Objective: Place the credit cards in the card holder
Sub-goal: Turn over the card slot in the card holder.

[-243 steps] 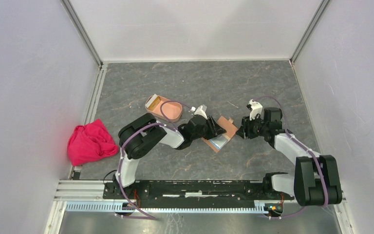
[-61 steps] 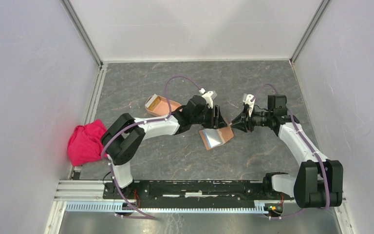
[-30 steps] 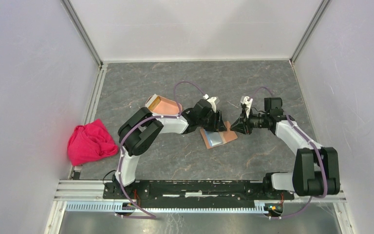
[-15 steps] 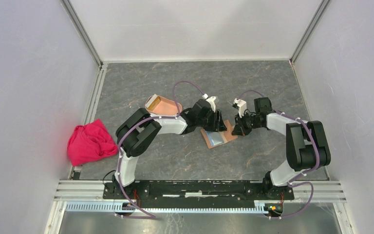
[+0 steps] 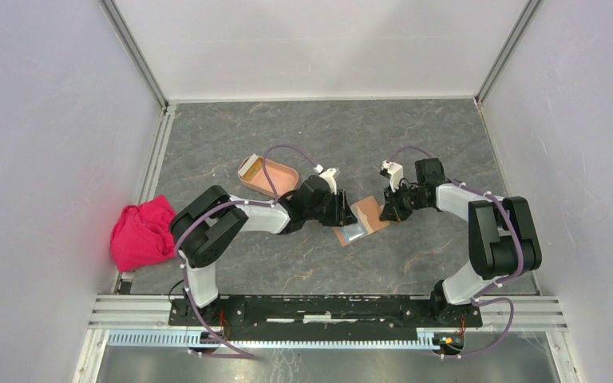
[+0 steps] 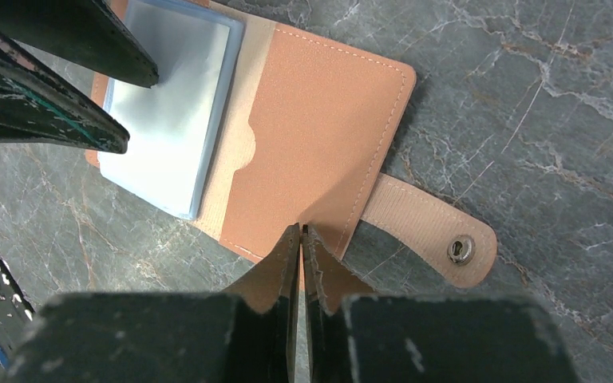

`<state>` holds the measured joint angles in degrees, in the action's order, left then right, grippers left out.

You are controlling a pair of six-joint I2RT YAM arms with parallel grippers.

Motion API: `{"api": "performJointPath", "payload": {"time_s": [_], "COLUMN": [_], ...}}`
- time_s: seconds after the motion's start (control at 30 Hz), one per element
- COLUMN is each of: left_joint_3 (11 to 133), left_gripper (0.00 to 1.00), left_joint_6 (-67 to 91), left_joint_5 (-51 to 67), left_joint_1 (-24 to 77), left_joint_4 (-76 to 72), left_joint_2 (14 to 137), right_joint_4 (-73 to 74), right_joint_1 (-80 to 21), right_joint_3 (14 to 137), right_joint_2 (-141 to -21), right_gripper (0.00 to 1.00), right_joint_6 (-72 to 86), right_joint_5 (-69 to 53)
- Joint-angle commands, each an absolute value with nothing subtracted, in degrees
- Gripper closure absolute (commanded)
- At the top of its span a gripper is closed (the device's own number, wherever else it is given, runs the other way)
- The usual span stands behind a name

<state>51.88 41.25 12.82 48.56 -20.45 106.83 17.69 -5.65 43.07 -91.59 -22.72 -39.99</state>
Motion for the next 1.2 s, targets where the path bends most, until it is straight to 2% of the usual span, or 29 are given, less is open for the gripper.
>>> {"api": "performJointPath", "payload": {"time_s": [0.0,0.07,0.37,0.53,0.77,1.0,1.1,1.17], "left_joint_3": [51.75,52.8,54.34,55.74,56.24,51.32,48.65,46.6], "left_gripper": [0.51,0.51,0.49,0.48,0.48,0.46,0.36,0.21], "left_joint_6": [43.41,43.26,40.19,38.94,38.49,33.59,29.65,28.45], "left_joint_5": [8.04,7.64,10.65,11.48,12.44,6.36,1.0,-1.37], "left_joint_1": [48.42,48.43,48.51,48.51,48.52,48.43,47.7,46.29], "left_joint_4": [-16.99,-16.02,-14.63,-13.13,-12.92,-12.26,-10.27,-10.11], "left_joint_2": [106.11,106.35,101.65,99.81,98.62,88.21,81.26,76.14], "right_joint_4": [17.95,18.52,19.73,17.89,24.57,27.08,28.11,26.47], "right_joint_1": [-6.04,-5.99,-5.99,-6.0,-5.99,-5.91,-5.93,-5.86], "right_joint_3": [44.03,44.25,43.78,42.18,44.47,44.34,44.69,44.16], "right_joint_2": [-90.83,-90.15,-79.83,-77.75,-76.79,-68.39,-62.85,-58.96], "right_gripper": [0.9,0.88,0.68,0.66,0.65,0.64,0.63,0.59], "right_joint_6": [-24.55,-25.64,-29.95,-28.94,-35.95,-42.76,-45.81,-46.07], "right_joint_5": [-38.54,-40.96,-56.81,-58.73,-65.42,-61.5,-60.15,-59.22]}}
